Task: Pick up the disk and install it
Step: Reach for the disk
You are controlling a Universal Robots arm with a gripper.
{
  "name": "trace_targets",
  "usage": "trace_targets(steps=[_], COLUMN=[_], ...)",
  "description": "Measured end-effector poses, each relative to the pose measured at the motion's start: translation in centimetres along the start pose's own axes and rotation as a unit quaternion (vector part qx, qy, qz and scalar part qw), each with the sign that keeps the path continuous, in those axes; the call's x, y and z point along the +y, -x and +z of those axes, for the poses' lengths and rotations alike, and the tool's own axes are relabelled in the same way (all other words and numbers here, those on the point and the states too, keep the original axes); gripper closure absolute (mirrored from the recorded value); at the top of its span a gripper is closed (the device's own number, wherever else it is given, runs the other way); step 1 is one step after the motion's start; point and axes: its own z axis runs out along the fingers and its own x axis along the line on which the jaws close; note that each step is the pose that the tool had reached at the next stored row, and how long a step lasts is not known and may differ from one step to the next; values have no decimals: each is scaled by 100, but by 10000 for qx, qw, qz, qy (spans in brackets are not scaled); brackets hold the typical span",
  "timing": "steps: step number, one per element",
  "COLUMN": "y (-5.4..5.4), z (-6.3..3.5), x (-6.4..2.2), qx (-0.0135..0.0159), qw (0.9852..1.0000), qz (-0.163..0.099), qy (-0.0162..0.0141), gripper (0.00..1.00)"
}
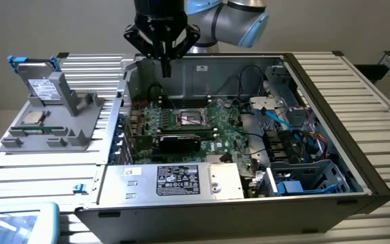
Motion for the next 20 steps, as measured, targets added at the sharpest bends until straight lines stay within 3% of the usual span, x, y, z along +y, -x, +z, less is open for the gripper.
trace_targets(steps=[13, 20], y=[-1, -215], z=[0, -4], x=[-1, -17], qx=[0, 0], qw=[10000, 10000], qz=[0, 0], qy=[0, 0], gripper=[89, 89])
